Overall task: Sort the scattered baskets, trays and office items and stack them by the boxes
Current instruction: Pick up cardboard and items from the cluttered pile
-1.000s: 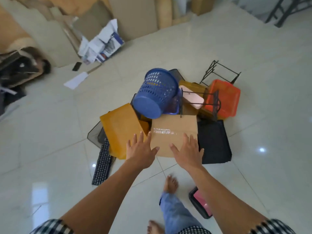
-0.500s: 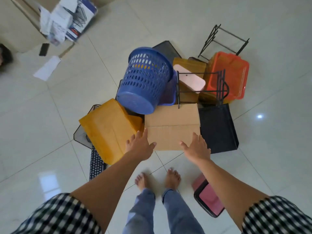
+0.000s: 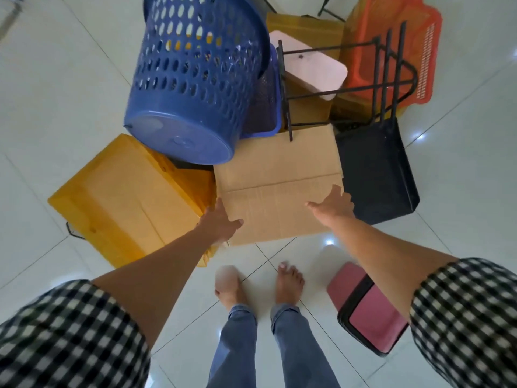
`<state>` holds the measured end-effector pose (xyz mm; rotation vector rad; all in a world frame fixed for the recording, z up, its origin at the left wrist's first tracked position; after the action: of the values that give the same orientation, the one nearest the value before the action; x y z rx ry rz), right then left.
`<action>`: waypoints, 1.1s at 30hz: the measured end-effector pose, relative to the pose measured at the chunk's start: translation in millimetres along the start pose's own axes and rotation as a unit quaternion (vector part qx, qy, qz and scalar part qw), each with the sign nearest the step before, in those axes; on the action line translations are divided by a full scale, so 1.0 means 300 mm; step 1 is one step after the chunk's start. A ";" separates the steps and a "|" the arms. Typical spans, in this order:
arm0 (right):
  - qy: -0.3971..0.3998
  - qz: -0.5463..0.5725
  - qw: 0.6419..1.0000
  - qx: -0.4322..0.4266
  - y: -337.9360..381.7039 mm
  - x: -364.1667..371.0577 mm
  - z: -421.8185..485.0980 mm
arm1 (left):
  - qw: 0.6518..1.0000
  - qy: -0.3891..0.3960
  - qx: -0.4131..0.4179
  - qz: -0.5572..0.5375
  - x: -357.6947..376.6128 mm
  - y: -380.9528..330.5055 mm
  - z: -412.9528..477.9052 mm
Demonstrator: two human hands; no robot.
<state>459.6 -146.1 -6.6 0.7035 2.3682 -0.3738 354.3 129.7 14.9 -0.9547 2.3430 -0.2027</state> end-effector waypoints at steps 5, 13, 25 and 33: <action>0.002 0.036 0.998 0.048 -0.039 0.014 0.143 | 0.990 -0.028 -0.078 -0.118 0.003 0.025 0.117; 0.042 0.037 0.995 0.078 -0.118 0.082 0.156 | 0.982 -0.023 -0.130 -0.133 0.044 0.023 0.186; 0.041 0.023 0.994 0.098 -0.251 0.154 0.140 | 0.988 0.100 -0.105 0.048 0.153 0.082 0.160; -0.049 0.104 0.989 0.091 -0.291 0.217 0.017 | 0.951 -0.067 -0.041 0.299 0.044 -0.098 0.189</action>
<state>369.6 -194.1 -44.7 0.9853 2.1610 -0.5243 396.9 104.0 -27.1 -0.2465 2.4055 0.1979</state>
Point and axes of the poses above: each hand's wrist, its own z-axis towards the middle knuckle, its own x-axis out of the palm, y = z × x, the point moved 4 cm from there along z, towards the middle knuckle, and after that the axes turned 13 degrees about x, right-handed, at the moved point
